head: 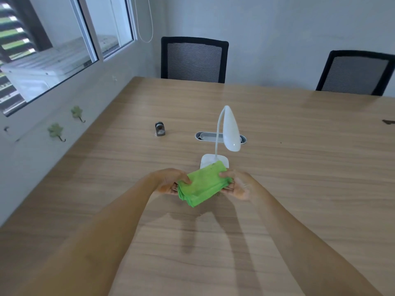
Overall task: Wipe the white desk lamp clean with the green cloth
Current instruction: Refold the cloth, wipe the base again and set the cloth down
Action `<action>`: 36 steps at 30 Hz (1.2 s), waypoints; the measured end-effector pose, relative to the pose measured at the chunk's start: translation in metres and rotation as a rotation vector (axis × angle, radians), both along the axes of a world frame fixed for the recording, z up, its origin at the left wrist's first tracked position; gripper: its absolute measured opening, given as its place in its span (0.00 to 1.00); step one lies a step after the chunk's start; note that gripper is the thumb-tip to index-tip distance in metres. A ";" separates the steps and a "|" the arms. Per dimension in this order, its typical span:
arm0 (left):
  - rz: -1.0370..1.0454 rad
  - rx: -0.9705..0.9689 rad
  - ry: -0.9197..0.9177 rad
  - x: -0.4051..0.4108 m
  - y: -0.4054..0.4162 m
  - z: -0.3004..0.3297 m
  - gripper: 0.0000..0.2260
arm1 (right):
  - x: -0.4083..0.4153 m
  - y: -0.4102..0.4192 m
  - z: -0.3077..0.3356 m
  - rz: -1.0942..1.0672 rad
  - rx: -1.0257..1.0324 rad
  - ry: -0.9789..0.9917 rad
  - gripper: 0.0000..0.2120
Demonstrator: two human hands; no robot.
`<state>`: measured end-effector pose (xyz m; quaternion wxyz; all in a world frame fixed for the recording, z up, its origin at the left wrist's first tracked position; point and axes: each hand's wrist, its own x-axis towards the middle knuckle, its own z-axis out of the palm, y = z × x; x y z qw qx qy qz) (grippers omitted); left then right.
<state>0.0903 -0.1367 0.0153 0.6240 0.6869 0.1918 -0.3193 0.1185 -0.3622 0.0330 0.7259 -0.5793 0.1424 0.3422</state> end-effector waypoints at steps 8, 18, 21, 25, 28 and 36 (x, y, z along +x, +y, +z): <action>-0.086 -0.075 -0.079 -0.002 0.005 0.007 0.11 | -0.006 0.015 -0.008 0.094 0.022 0.048 0.11; 0.029 0.383 -0.320 0.022 0.029 0.017 0.06 | 0.015 0.010 -0.041 0.093 -0.797 -0.775 0.15; 0.007 0.790 -0.540 0.037 0.031 0.018 0.08 | 0.018 -0.003 -0.058 0.367 -1.039 -1.072 0.17; -0.115 1.195 -0.796 0.046 0.003 0.007 0.12 | 0.017 -0.007 -0.072 0.544 -1.112 -1.134 0.26; -0.226 1.253 -0.814 0.053 -0.019 -0.011 0.16 | 0.014 -0.009 -0.073 0.583 -1.149 -1.138 0.27; -0.616 1.344 -0.797 0.055 -0.023 -0.045 0.23 | 0.015 -0.018 -0.076 0.684 -1.162 -1.198 0.28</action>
